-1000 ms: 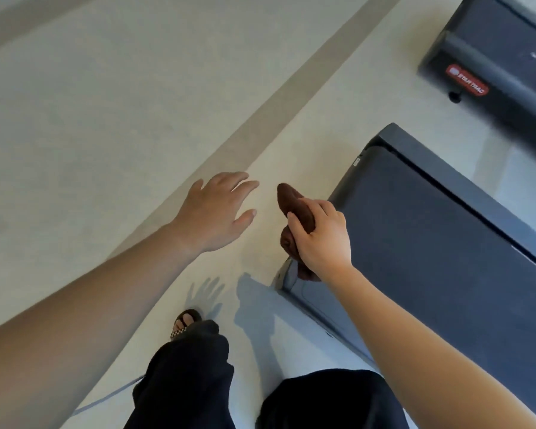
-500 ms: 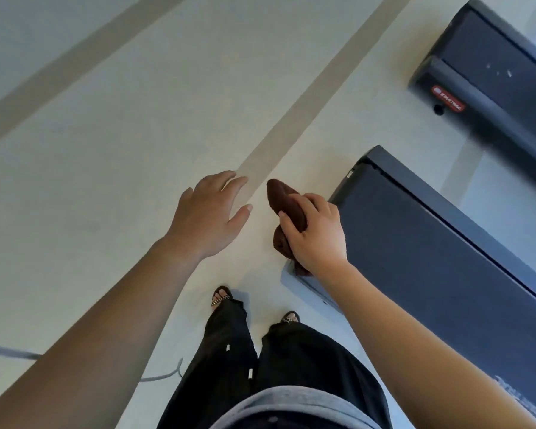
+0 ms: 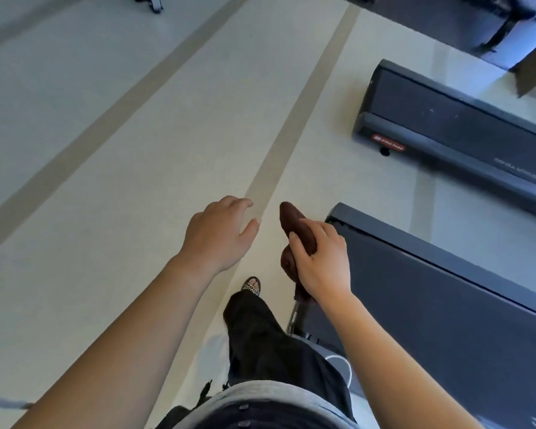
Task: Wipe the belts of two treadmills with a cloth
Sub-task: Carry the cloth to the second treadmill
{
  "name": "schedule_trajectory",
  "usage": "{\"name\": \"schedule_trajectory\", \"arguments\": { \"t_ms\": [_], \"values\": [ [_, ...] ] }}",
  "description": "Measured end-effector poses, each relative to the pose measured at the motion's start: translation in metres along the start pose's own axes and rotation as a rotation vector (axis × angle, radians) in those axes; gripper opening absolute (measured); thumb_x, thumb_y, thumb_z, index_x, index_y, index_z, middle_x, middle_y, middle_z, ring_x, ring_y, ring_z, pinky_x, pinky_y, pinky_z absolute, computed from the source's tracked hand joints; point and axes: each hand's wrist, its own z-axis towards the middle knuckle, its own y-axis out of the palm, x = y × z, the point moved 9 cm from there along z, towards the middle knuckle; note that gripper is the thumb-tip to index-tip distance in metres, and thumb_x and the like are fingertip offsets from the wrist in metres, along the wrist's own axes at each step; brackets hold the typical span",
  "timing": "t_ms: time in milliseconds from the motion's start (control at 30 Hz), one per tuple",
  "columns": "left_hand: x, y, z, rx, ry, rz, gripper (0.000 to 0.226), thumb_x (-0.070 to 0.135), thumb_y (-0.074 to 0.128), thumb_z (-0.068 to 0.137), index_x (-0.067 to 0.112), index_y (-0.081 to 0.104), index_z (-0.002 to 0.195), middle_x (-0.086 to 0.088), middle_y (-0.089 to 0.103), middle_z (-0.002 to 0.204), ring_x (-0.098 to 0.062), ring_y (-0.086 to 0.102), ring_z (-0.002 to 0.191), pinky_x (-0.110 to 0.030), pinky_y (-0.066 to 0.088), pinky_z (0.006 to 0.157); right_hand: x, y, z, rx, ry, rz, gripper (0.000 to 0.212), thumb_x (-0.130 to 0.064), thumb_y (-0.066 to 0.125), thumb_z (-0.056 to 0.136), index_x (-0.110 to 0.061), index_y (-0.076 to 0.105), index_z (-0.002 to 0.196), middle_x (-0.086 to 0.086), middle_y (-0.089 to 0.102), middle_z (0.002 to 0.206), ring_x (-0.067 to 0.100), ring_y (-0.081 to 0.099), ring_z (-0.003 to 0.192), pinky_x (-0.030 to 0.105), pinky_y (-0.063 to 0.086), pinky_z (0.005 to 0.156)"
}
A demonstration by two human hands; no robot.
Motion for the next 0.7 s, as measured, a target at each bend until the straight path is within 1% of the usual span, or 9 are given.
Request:
{"name": "schedule_trajectory", "arguments": {
  "t_ms": [100,200,333,433,600,700],
  "values": [
    [0.028,-0.017,0.086,0.010,0.087,0.052,0.047,0.043,0.035,0.095,0.023,0.042,0.137,0.003,0.046,0.140,-0.021,0.046,0.123,-0.037,0.040,0.093,0.006,-0.017,0.069,0.034,0.024,0.010,0.039,-0.047,0.046,0.091,-0.036,0.051,0.128,-0.015,0.049,0.123,0.012,0.038,0.114,0.026,0.034,0.086],
    [0.049,-0.038,0.170,-0.018,0.149,0.116,0.047,0.045,0.034,0.095,0.024,0.042,0.136,0.002,0.047,0.138,-0.021,0.046,0.122,-0.039,0.040,0.094,0.001,-0.037,0.150,0.067,0.038,0.007,0.039,-0.046,0.047,0.091,-0.035,0.052,0.128,-0.014,0.050,0.123,0.012,0.039,0.114,0.027,0.036,0.089],
    [0.070,-0.072,0.268,-0.013,0.209,0.182,0.047,0.046,0.032,0.094,0.024,0.043,0.135,0.002,0.049,0.136,-0.021,0.048,0.120,-0.041,0.042,0.094,-0.015,-0.065,0.251,0.140,0.023,0.042,0.036,-0.045,0.049,0.091,-0.034,0.053,0.125,-0.013,0.050,0.122,0.011,0.040,0.111,0.025,0.033,0.088],
    [0.080,-0.088,0.329,-0.003,0.240,0.187,0.048,0.047,0.032,0.094,0.024,0.042,0.135,0.002,0.049,0.136,-0.021,0.048,0.120,-0.041,0.041,0.095,-0.020,-0.076,0.315,0.168,0.025,0.052,0.035,-0.044,0.049,0.091,-0.034,0.053,0.124,-0.013,0.050,0.121,0.011,0.040,0.110,0.024,0.032,0.088],
    [0.093,-0.087,0.442,-0.063,0.324,0.200,0.050,0.049,0.031,0.094,0.026,0.040,0.137,0.004,0.046,0.139,-0.019,0.045,0.124,-0.038,0.040,0.095,-0.003,-0.083,0.414,0.236,0.118,0.062,0.038,-0.046,0.047,0.090,-0.034,0.053,0.125,-0.014,0.049,0.123,0.012,0.040,0.112,0.024,0.032,0.089],
    [0.115,-0.080,0.520,-0.117,0.417,0.203,0.050,0.049,0.032,0.094,0.026,0.040,0.138,0.004,0.046,0.139,-0.019,0.044,0.125,-0.038,0.038,0.096,0.012,-0.091,0.472,0.303,0.193,0.065,0.039,-0.046,0.046,0.091,-0.032,0.053,0.127,-0.012,0.049,0.124,0.013,0.040,0.113,0.024,0.033,0.088]
  ]
}}
